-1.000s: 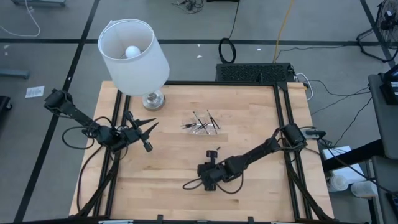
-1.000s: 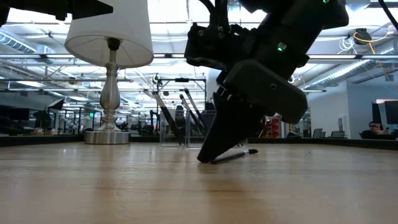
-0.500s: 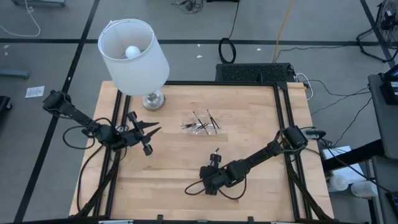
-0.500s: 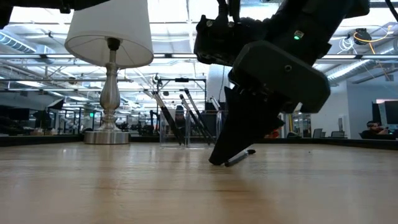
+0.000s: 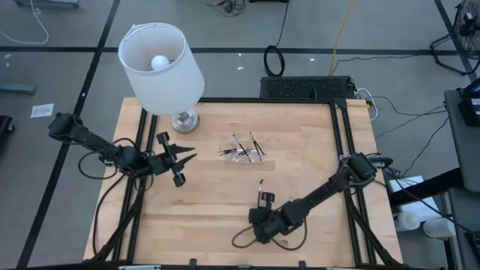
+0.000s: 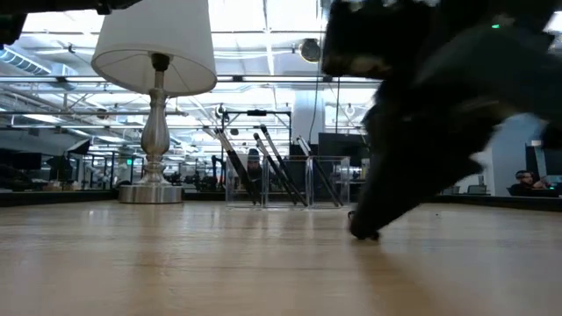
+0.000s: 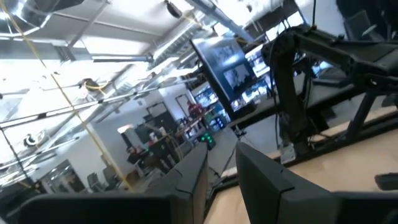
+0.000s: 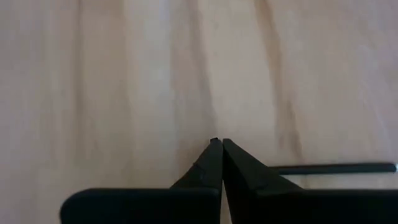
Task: Put items in baskets/containers
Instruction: Put the brow brush into the transparent organizer
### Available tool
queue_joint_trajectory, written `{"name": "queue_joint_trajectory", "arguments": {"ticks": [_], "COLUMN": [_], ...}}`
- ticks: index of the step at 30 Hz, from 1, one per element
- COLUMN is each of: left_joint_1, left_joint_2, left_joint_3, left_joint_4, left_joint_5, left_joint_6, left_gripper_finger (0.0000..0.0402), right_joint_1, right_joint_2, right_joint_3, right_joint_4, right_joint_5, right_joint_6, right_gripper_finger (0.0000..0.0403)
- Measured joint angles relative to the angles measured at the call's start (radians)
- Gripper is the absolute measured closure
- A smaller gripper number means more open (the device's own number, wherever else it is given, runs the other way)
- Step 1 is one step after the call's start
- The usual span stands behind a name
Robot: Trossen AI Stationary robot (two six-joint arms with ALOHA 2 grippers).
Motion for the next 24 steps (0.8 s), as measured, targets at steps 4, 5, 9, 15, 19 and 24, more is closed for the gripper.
{"name": "queue_joint_trajectory", "arguments": {"ticks": [4,5,9,15,19,24], "left_joint_1": [0.021,0.024,0.037,0.044,0.044,0.044], "left_joint_2": [0.0,0.0,0.0,0.001,0.002,0.002], "left_joint_3": [0.0,0.0,0.0,0.0,0.0,0.0], "left_joint_4": [0.008,0.007,0.007,-0.001,-0.001,-0.007], "left_joint_5": [0.027,0.028,0.028,0.029,0.029,0.028], "left_joint_6": [-0.017,-0.017,-0.023,-0.045,-0.067,-0.085], "left_gripper_finger": [0.0309,0.0309,0.0309,0.0309,0.0309,0.0309], "right_joint_1": [0.008,0.009,0.02,0.029,0.008,-0.003], "right_joint_2": [-0.037,-0.046,-0.068,-0.084,-0.076,-0.05], "right_joint_3": [0.0,0.0,0.001,0.002,0.004,0.003], "right_joint_4": [-0.004,-0.014,-0.053,-0.004,0.093,0.075], "right_joint_5": [0.021,0.028,0.049,0.115,0.112,0.111], "right_joint_6": [-0.003,0.012,0.063,0.053,0.0,0.019], "right_gripper_finger": [0.0403,0.0403,0.0403,0.0403,0.0403,0.0403]}}
